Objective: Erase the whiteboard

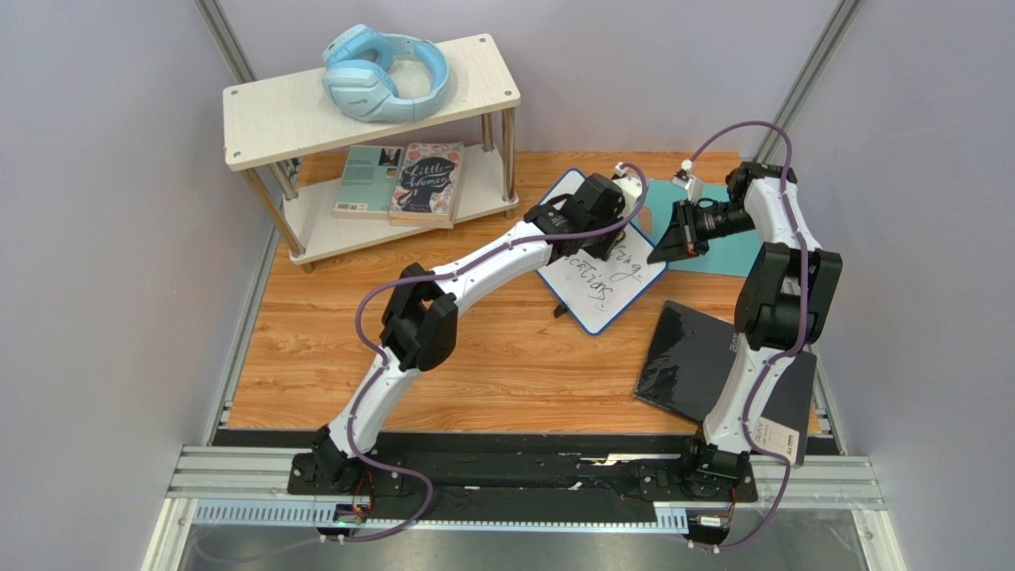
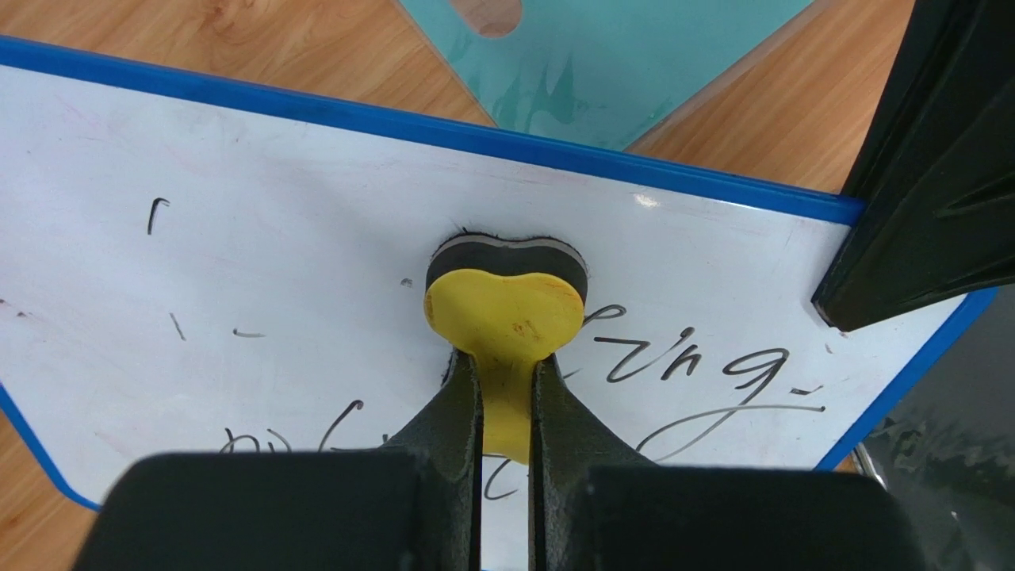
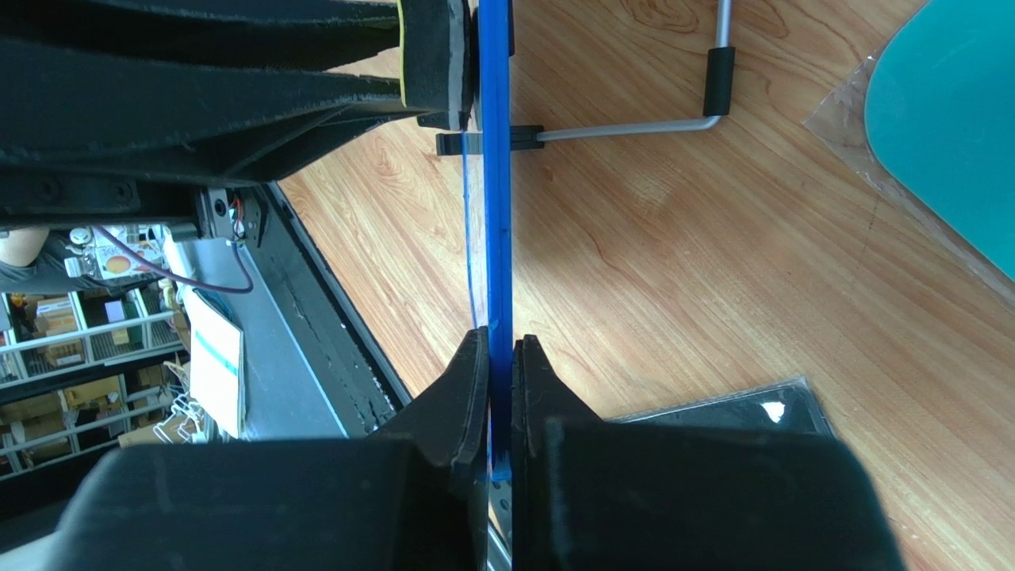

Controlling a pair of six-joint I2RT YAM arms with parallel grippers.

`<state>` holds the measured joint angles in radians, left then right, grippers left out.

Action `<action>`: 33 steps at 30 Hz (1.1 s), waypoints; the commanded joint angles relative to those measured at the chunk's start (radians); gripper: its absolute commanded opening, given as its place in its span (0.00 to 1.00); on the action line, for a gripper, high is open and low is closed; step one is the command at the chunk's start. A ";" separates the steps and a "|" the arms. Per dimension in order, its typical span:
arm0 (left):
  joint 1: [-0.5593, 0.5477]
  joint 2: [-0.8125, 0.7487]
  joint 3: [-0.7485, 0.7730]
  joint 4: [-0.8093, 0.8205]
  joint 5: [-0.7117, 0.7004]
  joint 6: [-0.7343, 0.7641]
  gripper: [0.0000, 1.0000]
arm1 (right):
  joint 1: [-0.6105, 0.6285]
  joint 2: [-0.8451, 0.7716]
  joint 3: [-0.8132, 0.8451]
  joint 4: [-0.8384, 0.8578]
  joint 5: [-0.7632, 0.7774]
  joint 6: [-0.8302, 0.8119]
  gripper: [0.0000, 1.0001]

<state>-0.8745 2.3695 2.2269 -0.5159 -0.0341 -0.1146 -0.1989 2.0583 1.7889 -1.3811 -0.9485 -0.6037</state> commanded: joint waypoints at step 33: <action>0.036 0.076 0.096 -0.102 0.135 0.015 0.00 | 0.027 -0.015 0.040 -0.009 0.004 -0.071 0.00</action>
<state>-0.7403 2.4325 2.3329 -0.6281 -0.0029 -0.1310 -0.1905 2.0583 1.7901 -1.3727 -0.9657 -0.6075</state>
